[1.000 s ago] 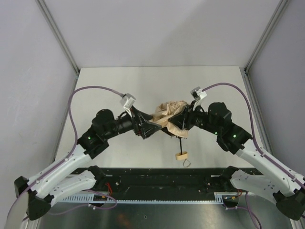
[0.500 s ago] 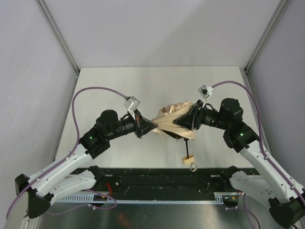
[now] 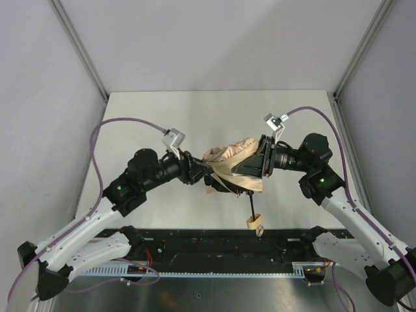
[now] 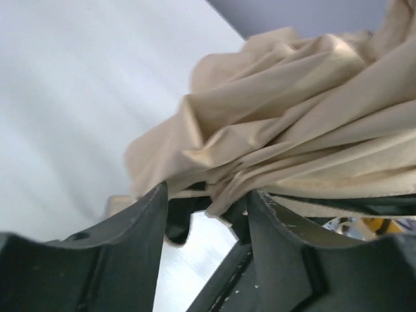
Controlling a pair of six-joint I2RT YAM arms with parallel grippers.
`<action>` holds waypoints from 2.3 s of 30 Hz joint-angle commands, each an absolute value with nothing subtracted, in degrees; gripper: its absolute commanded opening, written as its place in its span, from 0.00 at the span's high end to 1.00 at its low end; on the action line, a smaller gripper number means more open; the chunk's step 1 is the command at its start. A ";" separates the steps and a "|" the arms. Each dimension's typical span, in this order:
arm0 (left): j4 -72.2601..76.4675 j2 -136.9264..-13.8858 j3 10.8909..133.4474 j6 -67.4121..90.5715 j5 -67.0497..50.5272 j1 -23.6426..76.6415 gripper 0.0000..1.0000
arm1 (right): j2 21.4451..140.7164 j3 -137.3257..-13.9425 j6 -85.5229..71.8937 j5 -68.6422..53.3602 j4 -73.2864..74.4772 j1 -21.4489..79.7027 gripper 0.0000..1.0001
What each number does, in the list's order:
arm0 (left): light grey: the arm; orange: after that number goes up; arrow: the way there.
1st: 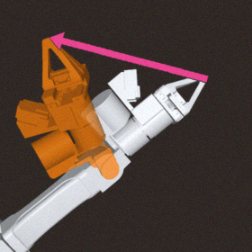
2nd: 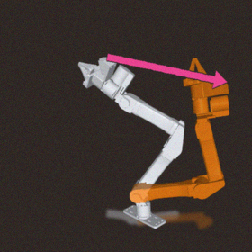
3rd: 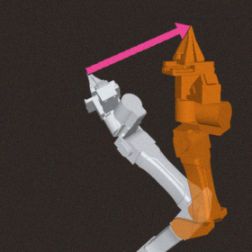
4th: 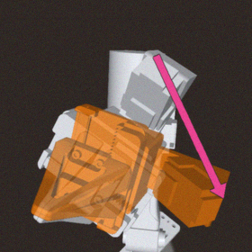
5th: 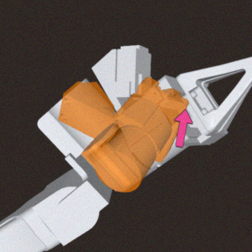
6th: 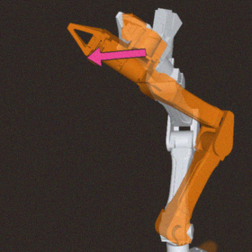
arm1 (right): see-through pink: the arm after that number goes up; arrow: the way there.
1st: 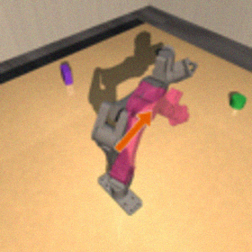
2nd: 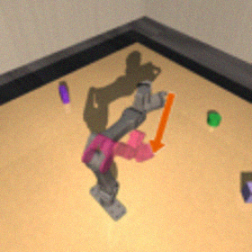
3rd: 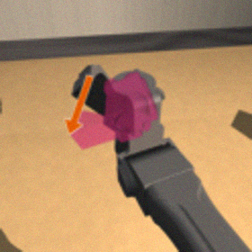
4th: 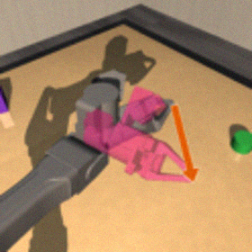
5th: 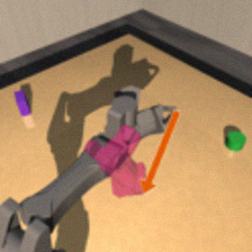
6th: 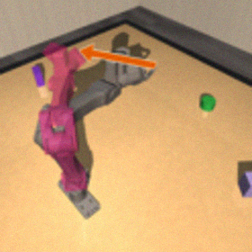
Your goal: Put away the umbrella
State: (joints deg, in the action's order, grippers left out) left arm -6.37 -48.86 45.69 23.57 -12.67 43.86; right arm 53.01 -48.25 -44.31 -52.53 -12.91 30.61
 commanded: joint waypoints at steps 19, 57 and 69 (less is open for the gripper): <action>-11.92 -41.07 48.89 53.27 -23.44 37.25 0.04 | 58.06 -67.02 -3.22 -4.81 21.00 39.55 1.00; 22.70 -47.44 36.36 58.51 -20.68 42.55 0.01 | 65.84 -70.87 -20.64 -42.90 14.16 47.69 1.00; 27.59 -44.36 34.70 61.65 -10.70 43.11 0.14 | 68.31 -69.32 -22.42 -42.51 8.70 54.13 1.00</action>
